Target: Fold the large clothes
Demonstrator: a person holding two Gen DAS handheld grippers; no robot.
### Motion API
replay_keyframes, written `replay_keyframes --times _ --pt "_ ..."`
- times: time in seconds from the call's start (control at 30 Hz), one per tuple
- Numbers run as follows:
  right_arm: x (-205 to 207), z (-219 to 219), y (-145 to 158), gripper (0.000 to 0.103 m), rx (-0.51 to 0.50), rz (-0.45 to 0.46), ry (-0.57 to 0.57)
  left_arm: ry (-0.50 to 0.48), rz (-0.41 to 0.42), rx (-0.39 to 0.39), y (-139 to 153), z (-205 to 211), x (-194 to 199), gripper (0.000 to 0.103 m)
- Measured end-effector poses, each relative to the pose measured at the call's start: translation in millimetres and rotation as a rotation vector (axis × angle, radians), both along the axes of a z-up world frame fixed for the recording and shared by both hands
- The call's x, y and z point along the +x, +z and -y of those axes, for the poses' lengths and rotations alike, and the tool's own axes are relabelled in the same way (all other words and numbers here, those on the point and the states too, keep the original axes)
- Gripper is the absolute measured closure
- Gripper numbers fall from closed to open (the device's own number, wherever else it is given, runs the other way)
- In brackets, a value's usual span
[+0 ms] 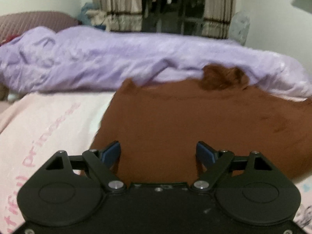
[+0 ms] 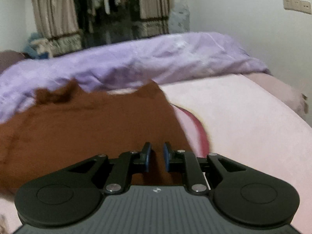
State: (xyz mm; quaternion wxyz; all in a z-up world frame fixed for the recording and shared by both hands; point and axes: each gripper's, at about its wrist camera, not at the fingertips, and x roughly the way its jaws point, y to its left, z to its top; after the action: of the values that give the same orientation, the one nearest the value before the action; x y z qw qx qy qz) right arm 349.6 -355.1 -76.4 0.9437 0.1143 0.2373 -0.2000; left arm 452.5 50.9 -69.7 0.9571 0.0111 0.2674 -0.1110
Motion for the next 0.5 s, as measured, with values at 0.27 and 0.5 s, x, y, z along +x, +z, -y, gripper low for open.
replay_keyframes --times 0.27,0.5 --pt "41 -87 24 0.083 0.045 0.074 0.278 -0.143 0.036 0.019 12 76 1 0.017" --pt "78 -121 -5 0.083 0.023 -0.013 0.329 -0.162 -0.041 0.07 -17 108 19 0.015"
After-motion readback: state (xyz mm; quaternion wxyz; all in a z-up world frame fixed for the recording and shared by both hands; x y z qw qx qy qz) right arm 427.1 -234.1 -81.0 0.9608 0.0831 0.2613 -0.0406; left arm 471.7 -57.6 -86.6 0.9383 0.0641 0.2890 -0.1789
